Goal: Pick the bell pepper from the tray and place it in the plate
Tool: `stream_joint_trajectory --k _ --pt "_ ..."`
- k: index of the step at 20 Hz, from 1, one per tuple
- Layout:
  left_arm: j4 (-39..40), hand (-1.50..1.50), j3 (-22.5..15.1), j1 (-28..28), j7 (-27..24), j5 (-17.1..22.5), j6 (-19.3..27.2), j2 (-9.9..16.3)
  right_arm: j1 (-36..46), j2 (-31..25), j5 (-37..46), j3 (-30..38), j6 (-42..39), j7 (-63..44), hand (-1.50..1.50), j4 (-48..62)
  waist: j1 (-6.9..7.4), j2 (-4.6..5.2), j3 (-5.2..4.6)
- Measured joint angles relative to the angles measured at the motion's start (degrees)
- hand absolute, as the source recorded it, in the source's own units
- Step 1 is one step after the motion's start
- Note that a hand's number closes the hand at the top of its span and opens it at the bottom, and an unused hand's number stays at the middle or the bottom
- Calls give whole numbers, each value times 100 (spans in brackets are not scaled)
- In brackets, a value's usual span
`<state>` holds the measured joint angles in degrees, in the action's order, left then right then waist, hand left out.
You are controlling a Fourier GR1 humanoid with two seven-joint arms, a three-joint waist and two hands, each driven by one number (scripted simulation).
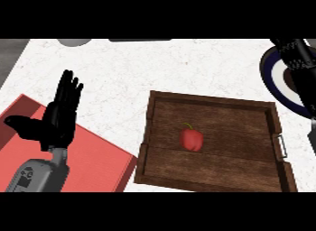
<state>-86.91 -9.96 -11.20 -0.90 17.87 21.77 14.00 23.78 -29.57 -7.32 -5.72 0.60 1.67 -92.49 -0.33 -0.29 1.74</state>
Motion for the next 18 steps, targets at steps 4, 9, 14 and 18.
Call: stream_joint_trajectory --k 4,9,14,18 --pt "211 0 -137 262 365 -56 -143 151 183 143 365 -8 505 -468 150 -250 19 7 -112" --pt "253 0 -214 459 642 -56 -358 357 257 -470 1637 51 1192 -1244 -150 -244 -160 -42 -153" --pt "233 0 -210 507 788 47 -605 428 -370 31 2692 -28 2551 -1447 -150 -687 -176 -61 -111" --pt "202 0 -214 540 813 38 -689 409 -987 247 3202 -341 2867 -1618 -150 -1349 -146 -68 -105"
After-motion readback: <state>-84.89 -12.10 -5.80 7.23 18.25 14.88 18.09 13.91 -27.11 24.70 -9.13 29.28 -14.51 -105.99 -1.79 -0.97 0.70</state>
